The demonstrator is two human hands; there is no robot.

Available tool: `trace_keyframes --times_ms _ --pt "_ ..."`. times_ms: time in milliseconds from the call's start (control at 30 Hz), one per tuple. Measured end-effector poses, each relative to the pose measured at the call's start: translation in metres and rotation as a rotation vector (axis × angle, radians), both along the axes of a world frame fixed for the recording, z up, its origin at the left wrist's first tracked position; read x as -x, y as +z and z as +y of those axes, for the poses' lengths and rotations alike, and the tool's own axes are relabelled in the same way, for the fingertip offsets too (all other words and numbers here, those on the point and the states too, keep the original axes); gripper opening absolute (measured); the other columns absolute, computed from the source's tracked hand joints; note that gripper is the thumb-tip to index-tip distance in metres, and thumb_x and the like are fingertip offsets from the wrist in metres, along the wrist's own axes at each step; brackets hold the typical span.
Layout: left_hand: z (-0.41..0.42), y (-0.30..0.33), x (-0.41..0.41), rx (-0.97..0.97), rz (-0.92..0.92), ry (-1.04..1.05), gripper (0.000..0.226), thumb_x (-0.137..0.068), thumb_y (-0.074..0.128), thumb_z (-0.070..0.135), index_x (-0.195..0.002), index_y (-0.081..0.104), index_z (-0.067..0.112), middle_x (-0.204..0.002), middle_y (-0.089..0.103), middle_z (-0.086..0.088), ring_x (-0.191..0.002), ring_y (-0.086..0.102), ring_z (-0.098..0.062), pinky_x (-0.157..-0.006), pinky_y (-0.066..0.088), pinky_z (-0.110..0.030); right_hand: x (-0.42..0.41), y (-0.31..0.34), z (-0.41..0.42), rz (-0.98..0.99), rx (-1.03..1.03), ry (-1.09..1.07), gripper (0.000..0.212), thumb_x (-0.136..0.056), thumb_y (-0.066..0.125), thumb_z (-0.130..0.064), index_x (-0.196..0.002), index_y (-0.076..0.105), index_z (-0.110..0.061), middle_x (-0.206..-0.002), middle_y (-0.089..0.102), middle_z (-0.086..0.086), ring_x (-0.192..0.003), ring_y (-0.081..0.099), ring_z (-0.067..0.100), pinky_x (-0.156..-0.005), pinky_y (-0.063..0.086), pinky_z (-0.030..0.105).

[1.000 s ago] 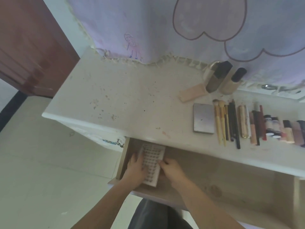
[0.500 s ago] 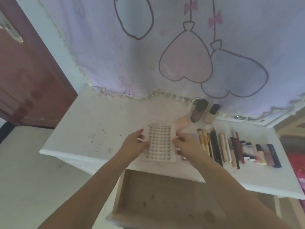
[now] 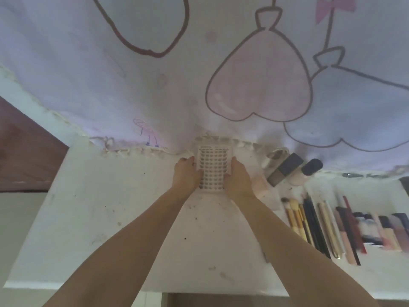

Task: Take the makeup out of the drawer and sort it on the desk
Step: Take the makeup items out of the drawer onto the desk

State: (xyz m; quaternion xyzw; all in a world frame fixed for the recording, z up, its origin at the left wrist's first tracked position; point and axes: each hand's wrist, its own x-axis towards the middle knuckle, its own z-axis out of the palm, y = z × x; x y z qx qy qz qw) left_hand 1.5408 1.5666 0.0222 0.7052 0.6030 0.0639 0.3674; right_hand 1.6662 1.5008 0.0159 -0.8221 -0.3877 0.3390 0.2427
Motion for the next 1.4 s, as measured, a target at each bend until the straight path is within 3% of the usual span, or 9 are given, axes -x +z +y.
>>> trace_keyframes --times_ms 100,333,500,633,767,933,1033,1133,1400 --pt "-0.001 -0.009 -0.002 0.0 0.022 -0.01 0.037 -0.088 0.058 0.021 -0.121 0.053 0.007 -0.122 0.046 -0.016 -0.11 0.05 -0.034 -0.097 0.041 -0.035 0.005 -0.004 0.0 -0.096 -0.04 0.07 0.038 -0.085 0.042 0.008 -0.122 0.042 0.002 -0.132 0.04 0.014 -0.114 0.046 0.027 -0.088 0.035 0.018" --pt "-0.019 -0.001 0.007 0.029 0.042 -0.002 0.059 -0.093 0.054 0.027 -0.143 0.029 0.006 -0.138 0.032 -0.018 -0.122 0.043 -0.033 -0.104 0.037 -0.039 -0.003 0.024 -0.027 -0.066 -0.142 0.145 0.049 -0.093 0.043 -0.001 -0.14 0.031 0.001 -0.148 0.029 0.014 -0.135 0.033 0.027 -0.105 0.027 0.024" --pt "-0.124 0.023 0.045 -0.169 -0.116 0.043 0.045 -0.093 0.052 0.015 -0.137 0.042 0.011 -0.121 0.05 -0.012 -0.101 0.053 -0.019 -0.089 0.041 -0.027 -0.015 0.057 -0.136 0.385 -0.165 0.082 0.046 -0.096 0.046 -0.002 -0.141 0.037 -0.005 -0.122 0.054 0.003 -0.113 0.054 0.016 -0.093 0.041 0.019" --pt "-0.254 0.007 0.06 0.224 -0.182 0.048 0.023 -0.094 0.048 0.014 -0.114 0.06 0.013 -0.093 0.065 -0.004 -0.081 0.062 -0.019 -0.07 0.049 -0.027 -0.022 0.035 -0.256 0.581 0.143 0.104 0.031 -0.097 0.047 -0.007 -0.127 0.051 -0.002 -0.098 0.065 0.009 -0.081 0.066 0.014 -0.068 0.056 0.02" --pt "-0.359 -0.023 0.06 0.744 -0.284 0.289 0.016 -0.096 0.048 0.014 -0.092 0.063 0.008 -0.074 0.062 -0.004 -0.06 0.058 -0.01 -0.05 0.047 -0.017 -0.017 0.006 -0.364 0.764 0.443 -0.033 0.018 -0.097 0.048 -0.009 -0.11 0.059 -0.002 -0.088 0.066 0.01 -0.077 0.066 0.019 -0.065 0.057 0.029" --pt "-0.42 -0.047 0.069 1.11 -0.41 0.688 0.018 -0.097 0.048 0.019 -0.096 0.053 0.002 -0.091 0.064 -0.018 -0.086 0.065 -0.028 -0.082 0.053 -0.036 -0.026 -0.036 -0.443 1.004 0.529 -0.589 0.021 -0.096 0.05 -0.011 -0.111 0.049 0.003 -0.108 0.057 0.024 -0.099 0.061 0.038 -0.076 0.054 0.046" --pt "-0.417 -0.052 0.07 1.131 -0.854 1.138 0.007 -0.093 0.048 0.009 -0.09 0.047 0.002 -0.115 0.05 -0.023 -0.116 0.051 -0.038 -0.103 0.039 -0.046 -0.029 -0.038 -0.446 1.183 0.201 -0.967 0.009 -0.098 0.039 -0.006 -0.092 0.046 -0.003 -0.115 0.043 0.02 -0.115 0.05 0.038 -0.089 0.043 0.047" --pt "-0.412 -0.05 0.063 1.091 -1.176 1.406 0.022 -0.087 0.037 0.002 -0.106 0.049 -0.001 -0.121 0.049 -0.027 -0.114 0.048 -0.043 -0.099 0.039 -0.052 -0.032 -0.023 -0.442 1.294 0.037 -1.117 0.017 -0.097 0.03 0.001 -0.104 0.045 0.005 -0.126 0.044 0.023 -0.124 0.044 0.039 -0.095 0.039 0.045" --pt "-0.4 -0.017 0.061 1.049 -1.144 1.292 0.054 -0.085 0.039 0.004 -0.137 0.023 0.002 -0.138 0.029 -0.026 -0.127 0.033 -0.048 -0.11 0.028 -0.057 -0.048 -0.009 -0.446 1.229 -0.004 -1.019 0.038 -0.093 0.027 0.007 -0.13 0.034 0.014 -0.127 0.045 0.034 -0.092 0.055 0.043 -0.088 0.046 0.047"
